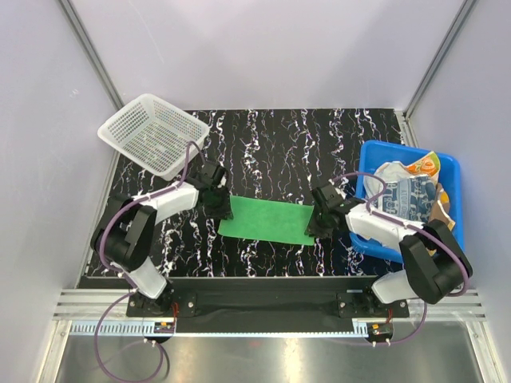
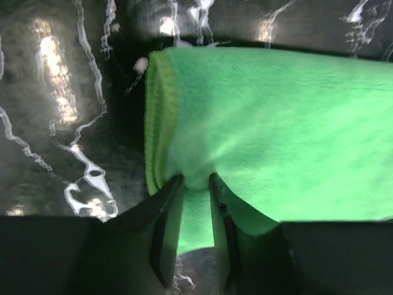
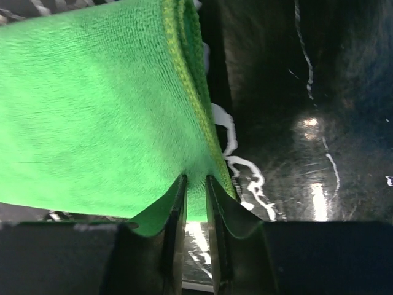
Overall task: Fold and stack the towels
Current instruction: Smooth out wrinkles on the folded towel
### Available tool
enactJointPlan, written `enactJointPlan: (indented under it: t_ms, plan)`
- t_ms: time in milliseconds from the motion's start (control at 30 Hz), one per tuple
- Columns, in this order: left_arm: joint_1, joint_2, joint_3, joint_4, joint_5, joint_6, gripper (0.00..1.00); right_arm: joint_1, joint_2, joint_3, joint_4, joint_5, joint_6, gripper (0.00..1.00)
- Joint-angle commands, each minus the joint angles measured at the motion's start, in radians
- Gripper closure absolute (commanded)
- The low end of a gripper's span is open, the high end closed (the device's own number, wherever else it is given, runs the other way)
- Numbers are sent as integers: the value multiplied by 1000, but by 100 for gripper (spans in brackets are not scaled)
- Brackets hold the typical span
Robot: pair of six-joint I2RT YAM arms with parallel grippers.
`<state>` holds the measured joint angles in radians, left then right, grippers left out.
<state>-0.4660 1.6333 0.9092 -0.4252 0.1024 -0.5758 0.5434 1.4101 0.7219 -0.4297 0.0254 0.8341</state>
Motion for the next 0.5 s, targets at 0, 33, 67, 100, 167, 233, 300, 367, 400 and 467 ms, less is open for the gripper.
enactJointPlan:
  t_ms: [0,33,67,100,167,233,300,367,400,467]
  plan:
    - [9,59,49,51,33,1,70,13,9,-35,68,-4,-7,75]
    - [12,65,63,40,33,2,70,13,3,-32,60,2,-12,74]
    - [13,63,80,1,26,8,69,12,-2,-26,49,14,-23,73]
    - [12,41,106,-13,22,17,68,13,-10,-19,22,19,-39,73]
    - [12,-4,123,-49,0,48,62,13,-54,5,-4,28,-56,71]
    - [12,-70,131,-64,-21,73,49,10,-106,30,-30,25,-82,70]
    - [13,-87,125,-76,-42,111,43,13,-140,43,-26,-4,-107,63]
    - [24,-72,112,-75,-38,135,41,12,-177,63,-15,-50,-127,52]
    - [30,-47,108,-66,-23,139,41,13,-186,70,-6,-64,-141,45]
    - [33,-27,94,-47,-3,139,42,13,-206,89,-1,-94,-159,29]
